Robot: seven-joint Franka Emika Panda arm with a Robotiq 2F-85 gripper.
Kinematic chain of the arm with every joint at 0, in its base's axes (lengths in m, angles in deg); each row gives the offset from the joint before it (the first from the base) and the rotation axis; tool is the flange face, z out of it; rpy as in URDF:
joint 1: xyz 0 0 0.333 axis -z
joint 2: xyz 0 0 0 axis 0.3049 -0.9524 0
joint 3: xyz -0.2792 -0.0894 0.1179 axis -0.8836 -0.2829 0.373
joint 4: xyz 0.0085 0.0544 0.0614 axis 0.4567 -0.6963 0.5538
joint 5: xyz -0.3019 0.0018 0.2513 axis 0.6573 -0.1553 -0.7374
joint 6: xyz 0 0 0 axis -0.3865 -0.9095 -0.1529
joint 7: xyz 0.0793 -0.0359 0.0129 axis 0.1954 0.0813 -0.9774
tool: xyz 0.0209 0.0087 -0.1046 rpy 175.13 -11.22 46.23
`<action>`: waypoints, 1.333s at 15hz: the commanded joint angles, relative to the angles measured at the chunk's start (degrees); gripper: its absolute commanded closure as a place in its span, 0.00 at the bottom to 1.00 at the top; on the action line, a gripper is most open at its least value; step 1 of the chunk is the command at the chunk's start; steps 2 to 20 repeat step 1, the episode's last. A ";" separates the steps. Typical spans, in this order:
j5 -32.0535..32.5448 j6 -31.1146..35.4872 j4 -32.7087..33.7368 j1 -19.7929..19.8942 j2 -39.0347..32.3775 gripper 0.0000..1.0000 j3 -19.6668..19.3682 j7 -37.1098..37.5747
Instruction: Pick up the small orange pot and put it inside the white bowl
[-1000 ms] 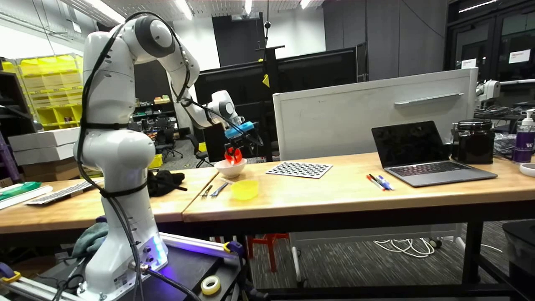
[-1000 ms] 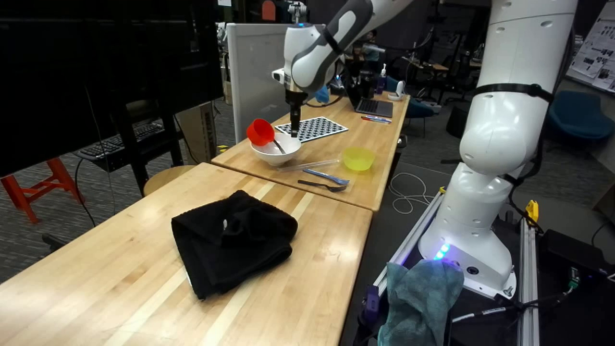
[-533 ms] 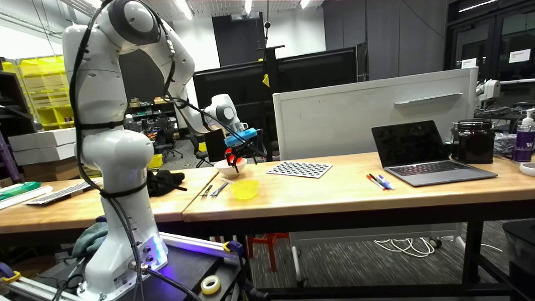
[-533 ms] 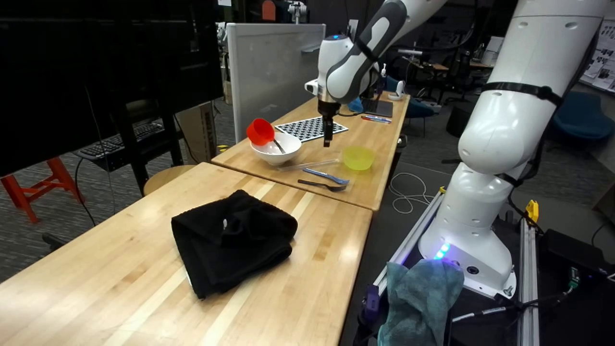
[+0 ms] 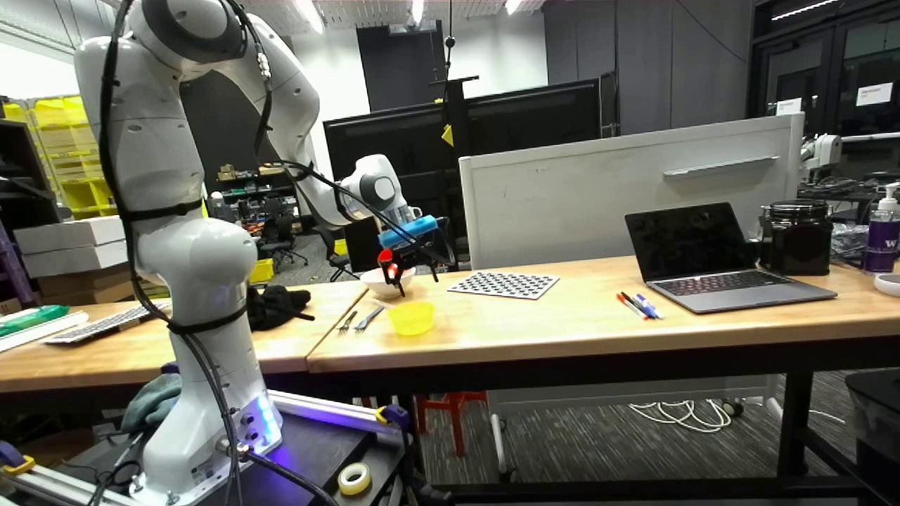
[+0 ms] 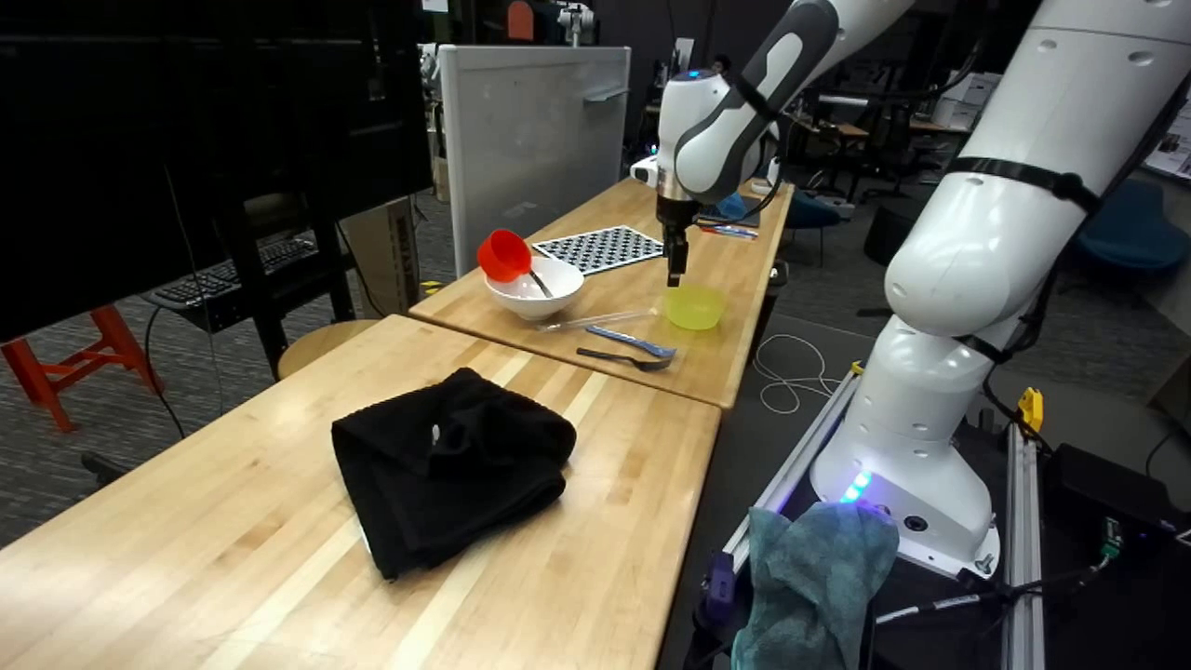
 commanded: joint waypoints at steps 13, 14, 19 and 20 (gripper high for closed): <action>1.82 3.88 -4.40 1.48 3.44 0.00 -1.98 -2.16; 1.82 3.88 -4.40 1.48 3.44 0.00 -1.98 -2.16; 1.82 3.88 -4.40 1.48 3.44 0.00 -1.98 -2.16; 1.82 3.88 -4.40 1.48 3.44 0.00 -1.98 -2.16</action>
